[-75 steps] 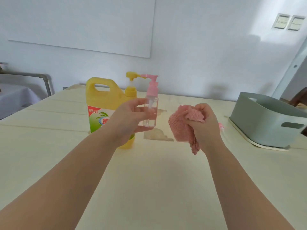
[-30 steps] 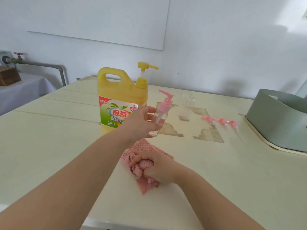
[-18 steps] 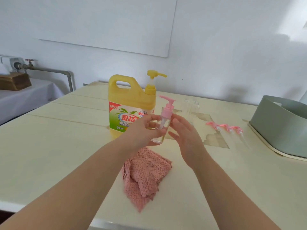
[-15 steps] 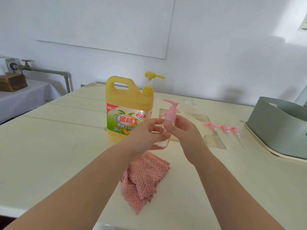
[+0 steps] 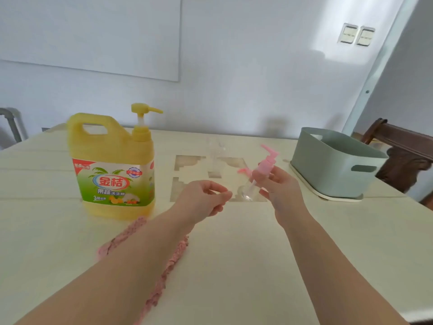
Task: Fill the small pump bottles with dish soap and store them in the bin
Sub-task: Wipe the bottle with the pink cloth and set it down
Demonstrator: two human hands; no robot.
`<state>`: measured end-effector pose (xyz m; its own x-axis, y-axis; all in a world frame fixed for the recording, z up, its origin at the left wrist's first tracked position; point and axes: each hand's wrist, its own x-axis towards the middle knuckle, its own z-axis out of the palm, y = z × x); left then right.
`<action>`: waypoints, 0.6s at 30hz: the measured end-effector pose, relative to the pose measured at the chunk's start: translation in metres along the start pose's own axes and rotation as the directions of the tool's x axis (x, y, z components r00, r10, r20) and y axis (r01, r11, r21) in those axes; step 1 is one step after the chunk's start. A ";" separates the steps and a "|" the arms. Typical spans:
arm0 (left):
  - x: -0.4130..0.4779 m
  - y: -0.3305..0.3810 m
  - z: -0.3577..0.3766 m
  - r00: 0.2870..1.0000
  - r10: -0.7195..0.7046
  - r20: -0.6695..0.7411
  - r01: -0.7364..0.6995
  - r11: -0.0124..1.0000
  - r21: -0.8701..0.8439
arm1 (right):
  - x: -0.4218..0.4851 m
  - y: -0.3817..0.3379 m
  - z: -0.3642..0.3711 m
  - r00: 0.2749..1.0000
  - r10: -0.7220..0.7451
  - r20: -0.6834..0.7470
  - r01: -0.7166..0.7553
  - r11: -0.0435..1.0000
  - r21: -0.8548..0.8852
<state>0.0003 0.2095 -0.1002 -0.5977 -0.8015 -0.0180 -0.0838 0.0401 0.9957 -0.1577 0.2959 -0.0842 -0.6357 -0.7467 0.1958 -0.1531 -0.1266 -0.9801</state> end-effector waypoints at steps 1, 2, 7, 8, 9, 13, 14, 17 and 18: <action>0.004 0.003 0.010 1.000 0.000 0.007 -0.001 1.000 0.031 | 0.002 0.001 -0.012 1.000 0.000 -0.020 0.000 1.000 -0.002; 0.010 0.003 0.019 1.000 0.008 0.026 -0.010 0.998 0.069 | 0.005 0.001 -0.025 0.999 0.003 -0.049 -0.002 1.000 0.008; 0.039 0.017 0.073 0.990 0.032 0.137 -0.064 0.971 0.230 | 0.025 -0.003 -0.082 0.979 -0.010 -0.203 0.012 1.000 0.010; 0.047 0.022 0.086 0.987 0.039 0.157 -0.077 0.967 0.243 | 0.031 -0.005 -0.093 0.973 -0.021 -0.229 0.021 1.000 -0.003; 0.053 0.027 0.097 0.984 0.054 0.169 -0.095 0.965 0.243 | 0.037 -0.006 -0.101 0.968 -0.031 -0.250 0.028 0.999 -0.016; 0.086 0.049 0.152 0.977 0.103 0.190 -0.155 0.945 0.289 | 0.065 -0.014 -0.142 0.940 -0.083 -0.331 0.076 0.997 -0.034; 0.094 0.054 0.164 0.974 0.114 0.197 -0.174 0.930 0.325 | 0.071 -0.015 -0.152 0.931 -0.092 -0.352 0.084 0.996 -0.038; 0.114 0.065 0.195 0.961 0.149 0.233 -0.229 0.901 0.369 | 0.087 -0.018 -0.175 0.915 -0.104 -0.390 0.090 0.994 -0.054; 0.121 0.067 0.202 0.957 0.153 0.246 -0.238 0.900 0.366 | 0.092 -0.019 -0.181 0.912 -0.105 -0.397 0.091 0.994 -0.056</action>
<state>-0.2388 0.2359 -0.0536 -0.7810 -0.6142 0.1129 -0.2248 0.4451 0.8668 -0.3498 0.3478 -0.0418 -0.8638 -0.4084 0.2951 -0.2519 -0.1571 -0.9549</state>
